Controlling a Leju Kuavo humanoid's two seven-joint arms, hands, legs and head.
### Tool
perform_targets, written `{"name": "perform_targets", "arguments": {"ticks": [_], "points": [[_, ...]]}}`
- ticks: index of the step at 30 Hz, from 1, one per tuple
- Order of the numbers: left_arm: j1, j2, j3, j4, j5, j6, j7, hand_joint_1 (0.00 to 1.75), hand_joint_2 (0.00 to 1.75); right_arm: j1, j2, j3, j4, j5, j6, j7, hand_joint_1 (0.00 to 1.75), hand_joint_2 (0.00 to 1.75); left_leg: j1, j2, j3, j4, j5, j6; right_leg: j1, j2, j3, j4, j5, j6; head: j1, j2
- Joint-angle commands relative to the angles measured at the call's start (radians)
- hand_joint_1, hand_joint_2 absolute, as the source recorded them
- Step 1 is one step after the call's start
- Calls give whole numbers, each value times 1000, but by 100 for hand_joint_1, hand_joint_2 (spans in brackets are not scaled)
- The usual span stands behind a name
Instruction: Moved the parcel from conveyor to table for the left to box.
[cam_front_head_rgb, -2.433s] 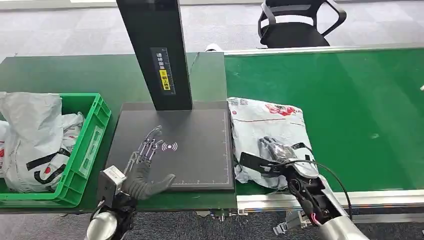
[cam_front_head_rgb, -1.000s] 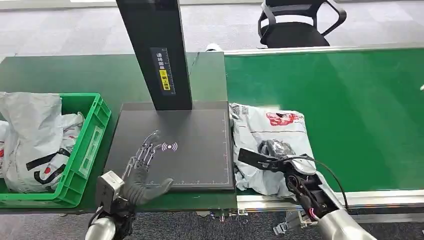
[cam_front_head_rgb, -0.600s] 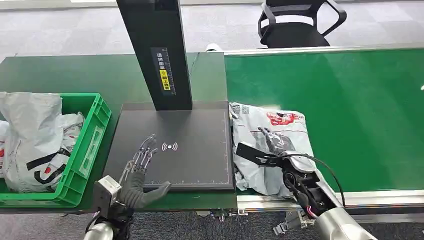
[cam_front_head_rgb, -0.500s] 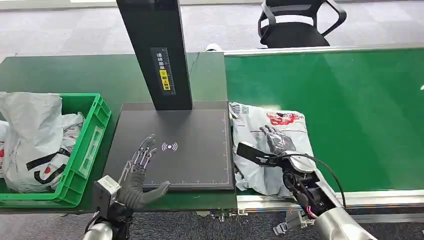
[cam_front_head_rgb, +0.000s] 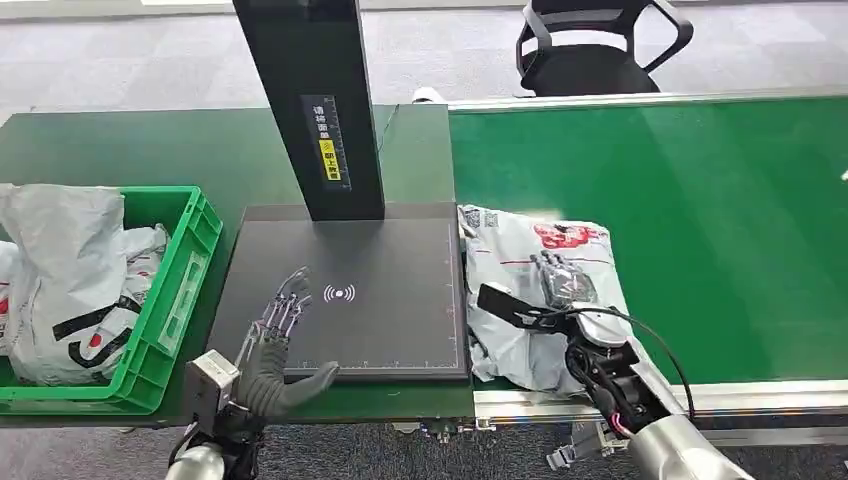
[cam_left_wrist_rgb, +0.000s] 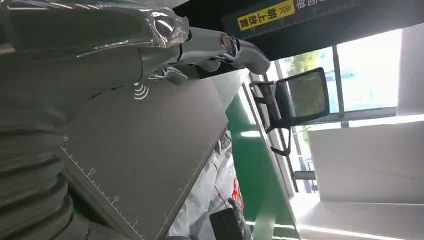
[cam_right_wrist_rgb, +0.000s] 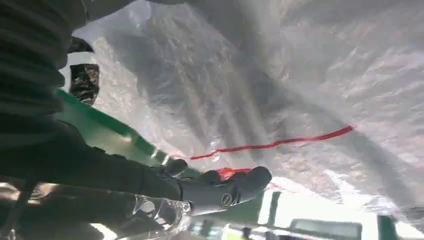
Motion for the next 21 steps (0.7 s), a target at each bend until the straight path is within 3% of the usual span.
{"name": "perform_targets", "arguments": {"ticks": [1,8,21], "points": [[17,-25,11,-6,-14,2,14,0,175,1,27,-96,30,97,-3,95,0,175,0,-1,1,-1,0,2,1,-1,1,-1,0,-3,0,0],[-22,-30,0,34,-18,-1,16,0,175,-37,54,-133,146,64,91,7,0,175,0,-1,1,-2,1,3,1,-2,1,-2,1,-4,0,0],[-41,-28,-11,55,-14,-3,24,0,175,-109,77,-123,293,30,126,-60,0,175,0,-1,2,-3,1,3,1,-1,2,-3,2,-5,0,0]]}}
